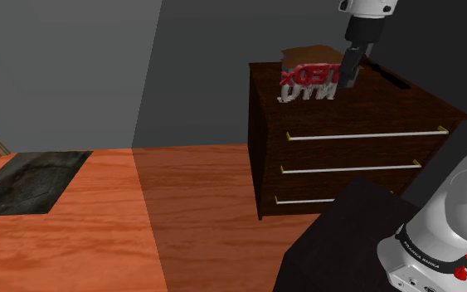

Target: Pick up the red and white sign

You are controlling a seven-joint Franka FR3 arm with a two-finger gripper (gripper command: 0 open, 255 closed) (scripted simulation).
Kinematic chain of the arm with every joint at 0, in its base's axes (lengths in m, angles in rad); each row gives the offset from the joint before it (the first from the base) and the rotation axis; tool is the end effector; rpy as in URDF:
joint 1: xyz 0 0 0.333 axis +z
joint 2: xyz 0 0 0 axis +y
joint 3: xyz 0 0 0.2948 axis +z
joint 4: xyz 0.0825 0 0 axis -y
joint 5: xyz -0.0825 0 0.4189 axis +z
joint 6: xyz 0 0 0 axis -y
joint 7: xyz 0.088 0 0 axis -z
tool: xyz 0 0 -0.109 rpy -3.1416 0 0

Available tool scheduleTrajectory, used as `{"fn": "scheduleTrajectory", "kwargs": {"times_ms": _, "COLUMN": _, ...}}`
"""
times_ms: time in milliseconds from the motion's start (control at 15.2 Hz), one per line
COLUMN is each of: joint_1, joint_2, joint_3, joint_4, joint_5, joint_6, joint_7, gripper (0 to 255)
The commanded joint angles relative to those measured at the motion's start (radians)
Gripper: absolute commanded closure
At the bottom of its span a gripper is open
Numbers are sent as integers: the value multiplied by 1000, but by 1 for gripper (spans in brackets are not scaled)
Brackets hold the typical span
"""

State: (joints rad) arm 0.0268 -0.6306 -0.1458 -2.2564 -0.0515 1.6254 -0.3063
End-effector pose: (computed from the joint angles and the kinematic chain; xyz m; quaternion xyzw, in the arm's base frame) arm 0.4008 -0.0623 0.5668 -0.9939 -0.1089 -0.0008 0.0174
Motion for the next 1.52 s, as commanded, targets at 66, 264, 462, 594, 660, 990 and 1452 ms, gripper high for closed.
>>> {"fn": "scheduleTrajectory", "kwargs": {"times_ms": 66, "joint_1": 15, "joint_2": 95, "joint_3": -79, "joint_4": 68, "joint_5": -33, "joint_6": 34, "joint_7": -168, "gripper": 0}}
{"fn": "scheduleTrajectory", "kwargs": {"times_ms": 264, "joint_1": 34, "joint_2": 192, "joint_3": -143, "joint_4": 145, "joint_5": -42, "joint_6": 61, "joint_7": -322, "gripper": 0}}
{"fn": "scheduleTrajectory", "kwargs": {"times_ms": 462, "joint_1": 54, "joint_2": 299, "joint_3": -203, "joint_4": 237, "joint_5": -33, "joint_6": 81, "joint_7": -476, "gripper": 0}}
{"fn": "scheduleTrajectory", "kwargs": {"times_ms": 594, "joint_1": 64, "joint_2": 377, "joint_3": -238, "joint_4": 307, "joint_5": -16, "joint_6": 90, "joint_7": -580, "gripper": 0}}
{"fn": "scheduleTrajectory", "kwargs": {"times_ms": 660, "joint_1": 68, "joint_2": 418, "joint_3": -254, "joint_4": 345, "joint_5": -5, "joint_6": 92, "joint_7": -632, "gripper": 0}}
{"fn": "scheduleTrajectory", "kwargs": {"times_ms": 990, "joint_1": 66, "joint_2": 638, "joint_3": -313, "joint_4": 563, "joint_5": 83, "joint_6": 81, "joint_7": -890, "gripper": 0}}
{"fn": "scheduleTrajectory", "kwargs": {"times_ms": 1452, "joint_1": 57, "joint_2": 690, "joint_3": -316, "joint_4": 553, "joint_5": 107, "joint_6": 140, "joint_7": -952, "gripper": 0}}
